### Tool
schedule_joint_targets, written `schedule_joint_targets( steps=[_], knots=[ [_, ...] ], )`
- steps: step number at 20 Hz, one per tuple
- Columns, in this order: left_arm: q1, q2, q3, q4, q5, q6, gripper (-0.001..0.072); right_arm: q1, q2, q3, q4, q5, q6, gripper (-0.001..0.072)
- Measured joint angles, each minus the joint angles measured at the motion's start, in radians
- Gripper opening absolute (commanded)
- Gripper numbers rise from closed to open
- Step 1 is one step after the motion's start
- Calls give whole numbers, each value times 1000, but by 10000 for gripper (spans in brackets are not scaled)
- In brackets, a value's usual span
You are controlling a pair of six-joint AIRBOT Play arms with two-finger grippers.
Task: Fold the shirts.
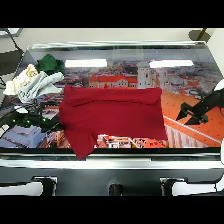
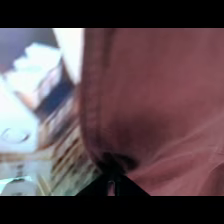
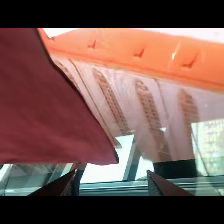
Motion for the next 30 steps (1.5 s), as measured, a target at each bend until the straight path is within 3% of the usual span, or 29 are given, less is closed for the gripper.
schedule_joint_targets(
  steps=[12,13,14,15,16,20,23,27,30],
  knots=[
    [-8,3,-2,12,-33,12,34,45,42,-371,109,-249,-85,471],
    [-9,4,-2,13,-34,12,34,47,43,-388,133,-260,-90,404],
    [-9,5,-2,13,-35,12,34,47,44,-402,149,-276,-92,288],
    [-9,6,-2,14,-36,12,34,47,43,-412,162,-296,-97,97],
    [-9,9,-1,16,-37,12,34,48,42,-420,172,-320,-99,43],
    [-9,35,47,27,-61,11,28,51,65,-409,188,-377,-108,41],
    [-10,127,198,12,-92,12,29,50,161,-284,193,-376,-122,41],
    [-10,317,599,-3,-76,-26,30,50,369,66,206,-480,-156,41],
    [-9,470,896,2,32,-75,30,49,547,318,170,-639,-158,41]
  ],
)
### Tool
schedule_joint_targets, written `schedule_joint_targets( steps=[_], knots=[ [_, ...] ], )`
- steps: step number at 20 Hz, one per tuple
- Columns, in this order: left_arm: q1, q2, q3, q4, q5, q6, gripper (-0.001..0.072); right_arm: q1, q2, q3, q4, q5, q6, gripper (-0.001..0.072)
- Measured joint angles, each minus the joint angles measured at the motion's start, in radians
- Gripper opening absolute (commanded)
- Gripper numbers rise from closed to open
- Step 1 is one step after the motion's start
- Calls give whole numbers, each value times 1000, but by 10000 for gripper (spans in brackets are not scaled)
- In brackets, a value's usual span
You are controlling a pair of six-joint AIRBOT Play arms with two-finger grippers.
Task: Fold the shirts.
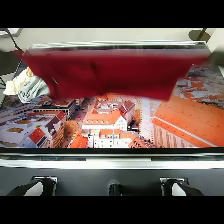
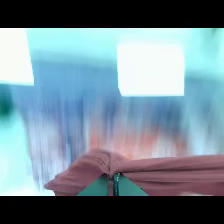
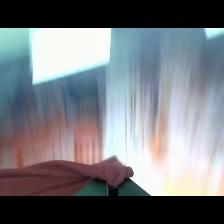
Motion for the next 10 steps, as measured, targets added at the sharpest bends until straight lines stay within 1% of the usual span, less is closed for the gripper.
schedule_joint_targets(
  steps=[3,6,10],
  knots=[
    [1,140,137,13,92,-42,30,-1,156,123,-45,-84,43,41],
    [1,241,188,19,137,-61,30,-1,261,169,-92,-84,75,41],
    [1,293,210,31,166,-87,30,-2,316,190,-154,-34,124,41]
  ],
)
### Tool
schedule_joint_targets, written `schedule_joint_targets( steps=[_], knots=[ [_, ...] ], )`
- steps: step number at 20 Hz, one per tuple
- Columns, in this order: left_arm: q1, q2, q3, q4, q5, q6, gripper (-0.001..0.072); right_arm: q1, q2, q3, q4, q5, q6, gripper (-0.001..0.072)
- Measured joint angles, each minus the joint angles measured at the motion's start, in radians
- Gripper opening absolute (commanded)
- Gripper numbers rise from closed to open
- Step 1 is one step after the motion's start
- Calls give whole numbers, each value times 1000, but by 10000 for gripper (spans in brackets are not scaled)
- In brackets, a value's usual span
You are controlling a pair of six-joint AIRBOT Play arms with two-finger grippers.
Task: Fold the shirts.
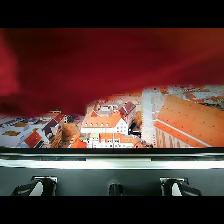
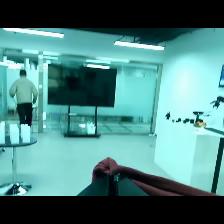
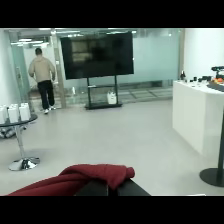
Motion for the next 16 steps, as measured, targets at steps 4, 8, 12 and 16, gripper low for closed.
schedule_joint_targets(
  steps=[4,8,12,16],
  knots=[
    [0,-14,6,4,-8,-17,30,0,-14,6,-51,103,24,40],
    [-1,-133,6,4,-141,-21,30,1,-164,8,-61,338,30,39],
    [-11,-351,-96,21,-355,-10,30,63,-461,-23,-73,609,22,39],
    [-47,-565,-363,82,-393,13,32,194,-749,-98,-155,613,44,41]
  ],
)
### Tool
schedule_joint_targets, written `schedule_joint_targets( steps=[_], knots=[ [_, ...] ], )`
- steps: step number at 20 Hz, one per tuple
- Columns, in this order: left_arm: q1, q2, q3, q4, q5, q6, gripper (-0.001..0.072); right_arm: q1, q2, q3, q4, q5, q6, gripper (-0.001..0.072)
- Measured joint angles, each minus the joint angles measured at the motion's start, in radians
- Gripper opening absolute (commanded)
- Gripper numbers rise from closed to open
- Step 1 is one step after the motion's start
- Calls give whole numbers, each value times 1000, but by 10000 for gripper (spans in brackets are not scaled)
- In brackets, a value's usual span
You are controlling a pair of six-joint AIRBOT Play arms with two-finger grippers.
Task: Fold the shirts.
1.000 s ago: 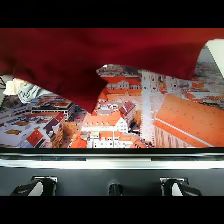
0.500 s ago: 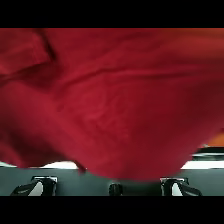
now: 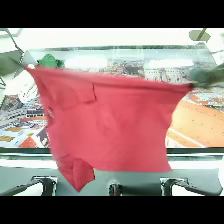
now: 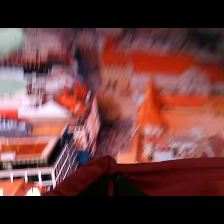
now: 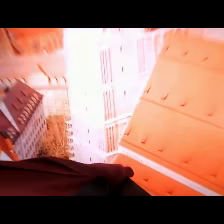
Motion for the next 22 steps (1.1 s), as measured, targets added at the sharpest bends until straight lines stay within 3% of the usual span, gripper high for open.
schedule_joint_targets(
  steps=[4,11,17,22],
  knots=[
    [-22,-196,-136,-24,127,8,32,62,-204,-24,-27,-213,61,41],
    [-58,-352,-126,-119,499,10,32,84,-309,-33,-38,-673,201,40],
    [-101,-398,-119,-162,707,16,32,86,-343,-34,-48,-816,248,41],
    [-135,-442,-119,-192,734,20,32,86,-371,-34,-51,-768,275,41]
  ],
)
